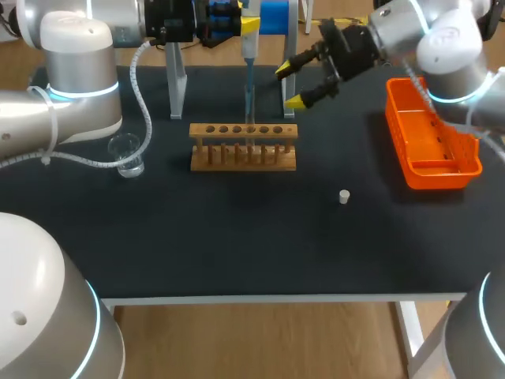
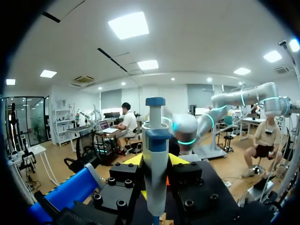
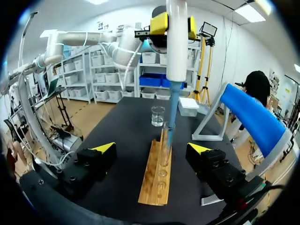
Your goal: Invert the test tube, pick up the pipette, mount the tip to pipette, aspirate from beaker and dispense into the tube, eject the tip, return the pipette, and cap with the stopper.
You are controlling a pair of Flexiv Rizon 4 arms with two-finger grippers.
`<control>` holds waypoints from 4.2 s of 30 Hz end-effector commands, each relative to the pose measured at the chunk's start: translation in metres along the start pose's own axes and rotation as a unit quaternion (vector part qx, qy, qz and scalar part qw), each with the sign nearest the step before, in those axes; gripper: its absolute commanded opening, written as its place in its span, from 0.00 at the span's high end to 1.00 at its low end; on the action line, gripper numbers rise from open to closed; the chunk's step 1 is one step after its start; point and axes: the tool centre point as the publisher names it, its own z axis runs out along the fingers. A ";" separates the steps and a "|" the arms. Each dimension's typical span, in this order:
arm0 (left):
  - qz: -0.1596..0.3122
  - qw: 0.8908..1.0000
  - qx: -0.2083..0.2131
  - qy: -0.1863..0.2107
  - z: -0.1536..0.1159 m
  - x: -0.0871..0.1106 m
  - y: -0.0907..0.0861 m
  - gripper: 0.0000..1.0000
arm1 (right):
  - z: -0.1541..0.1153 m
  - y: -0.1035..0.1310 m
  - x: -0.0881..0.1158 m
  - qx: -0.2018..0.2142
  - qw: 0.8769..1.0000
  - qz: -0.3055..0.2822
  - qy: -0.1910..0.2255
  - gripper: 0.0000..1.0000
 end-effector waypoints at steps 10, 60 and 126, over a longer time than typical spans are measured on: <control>0.000 1.000 -0.001 -0.001 0.000 0.001 -0.001 1.00 | 0.054 -0.026 -0.016 0.006 1.000 0.028 0.004 0.00; 0.000 1.000 -0.001 -0.001 0.000 0.001 -0.001 1.00 | 0.123 -0.031 -0.042 0.031 0.998 0.026 -0.039 0.00; 0.009 1.000 -0.004 -0.008 -0.002 0.006 -0.013 1.00 | 0.103 -0.030 -0.036 0.023 0.998 0.035 -0.053 0.00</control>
